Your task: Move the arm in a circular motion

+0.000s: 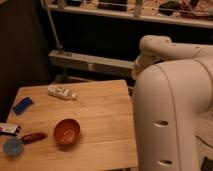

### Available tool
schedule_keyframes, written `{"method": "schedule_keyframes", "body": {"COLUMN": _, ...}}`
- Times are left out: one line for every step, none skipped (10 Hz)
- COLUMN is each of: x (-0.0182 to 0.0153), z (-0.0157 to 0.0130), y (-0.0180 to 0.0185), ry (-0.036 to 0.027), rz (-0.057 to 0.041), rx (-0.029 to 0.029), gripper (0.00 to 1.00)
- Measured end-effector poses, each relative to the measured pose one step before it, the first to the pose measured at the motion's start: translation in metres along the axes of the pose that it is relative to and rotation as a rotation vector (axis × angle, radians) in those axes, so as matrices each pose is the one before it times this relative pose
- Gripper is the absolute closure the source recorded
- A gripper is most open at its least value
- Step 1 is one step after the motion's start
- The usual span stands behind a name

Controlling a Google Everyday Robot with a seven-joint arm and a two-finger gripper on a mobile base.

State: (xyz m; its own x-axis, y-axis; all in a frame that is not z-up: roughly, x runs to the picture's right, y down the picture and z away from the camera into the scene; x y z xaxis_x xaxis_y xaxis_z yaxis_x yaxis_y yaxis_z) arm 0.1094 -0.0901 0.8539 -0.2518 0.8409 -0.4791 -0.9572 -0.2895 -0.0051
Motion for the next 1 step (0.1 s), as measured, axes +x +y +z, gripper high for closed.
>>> {"method": "schedule_keyframes", "body": {"x": -0.00118, "z": 0.00818, "y": 0.02942, "ry": 0.01776, "rz": -0.07478, "rx": 0.00064, "gripper": 0.91}}
